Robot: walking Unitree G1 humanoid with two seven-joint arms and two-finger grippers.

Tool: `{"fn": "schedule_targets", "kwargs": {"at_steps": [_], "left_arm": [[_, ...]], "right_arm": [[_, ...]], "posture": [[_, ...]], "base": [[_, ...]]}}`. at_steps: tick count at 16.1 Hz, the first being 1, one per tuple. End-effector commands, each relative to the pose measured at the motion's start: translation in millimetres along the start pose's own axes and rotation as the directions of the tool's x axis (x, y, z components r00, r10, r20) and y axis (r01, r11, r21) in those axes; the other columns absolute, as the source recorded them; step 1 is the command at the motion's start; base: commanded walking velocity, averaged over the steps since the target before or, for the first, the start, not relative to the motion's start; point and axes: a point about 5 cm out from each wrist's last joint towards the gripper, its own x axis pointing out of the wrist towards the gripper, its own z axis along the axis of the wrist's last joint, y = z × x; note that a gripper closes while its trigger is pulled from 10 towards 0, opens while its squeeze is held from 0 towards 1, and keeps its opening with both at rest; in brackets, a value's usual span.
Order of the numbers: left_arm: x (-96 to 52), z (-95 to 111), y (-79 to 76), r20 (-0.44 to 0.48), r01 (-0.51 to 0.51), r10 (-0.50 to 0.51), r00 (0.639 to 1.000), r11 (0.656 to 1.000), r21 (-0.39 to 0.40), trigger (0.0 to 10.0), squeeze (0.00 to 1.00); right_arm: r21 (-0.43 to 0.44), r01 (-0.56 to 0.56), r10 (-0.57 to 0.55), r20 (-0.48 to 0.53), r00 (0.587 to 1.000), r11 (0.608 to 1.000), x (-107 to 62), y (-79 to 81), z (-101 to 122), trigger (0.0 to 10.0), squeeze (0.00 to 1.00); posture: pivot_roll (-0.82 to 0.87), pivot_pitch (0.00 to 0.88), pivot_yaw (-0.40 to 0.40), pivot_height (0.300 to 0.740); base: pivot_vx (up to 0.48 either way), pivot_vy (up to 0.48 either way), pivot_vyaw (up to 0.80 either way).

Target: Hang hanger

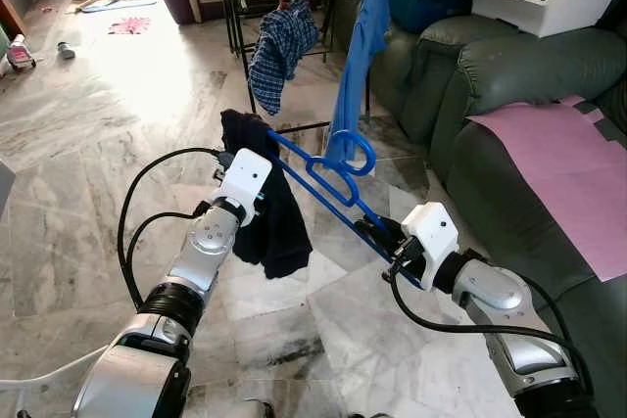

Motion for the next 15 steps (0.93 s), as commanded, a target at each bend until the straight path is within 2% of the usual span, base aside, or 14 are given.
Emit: {"fn": "schedule_targets", "kwargs": {"at_steps": [1, 8, 15], "left_arm": [[-0.5, -1, 6.9, 0.0, -0.007, 0.007, 1.0, 1.0, 0.0, 0.0, 0.0], [-1.6, -3, 16.7, -0.005, -0.028, 0.028, 1.0, 1.0, 0.011, 0.0, 0.0], [-2.4, 8, 32.0, 0.065, -0.14, 0.137, 0.988, 0.989, 0.05, 0.0, 0.0]], "right_arm": [[-0.022, -0.005, 0.007, 0.053, 0.999, 1.0, -0.8, 0.6, 9, 10.0, 0.0], [-0.029, -0.003, 0.005, 0.053, 0.999, 1.0, -0.3, 0.1, 8, 10.0, 0.0], [-0.055, 0.039, -0.039, -0.006, 0.999, 0.998, 0.0, -1.6, -3, 10.0, 0.0]], "posture": [[0.02, 0.09, 0.015, 0.74], [0.02, 0.09, 0.014, 0.74], [0.02, 0.09, 0.014, 0.74]], "base": [[0.0, 0.0, 0.0], [0.0, 0.0, 0.0], [0.0, 0.0, 0.0]]}}
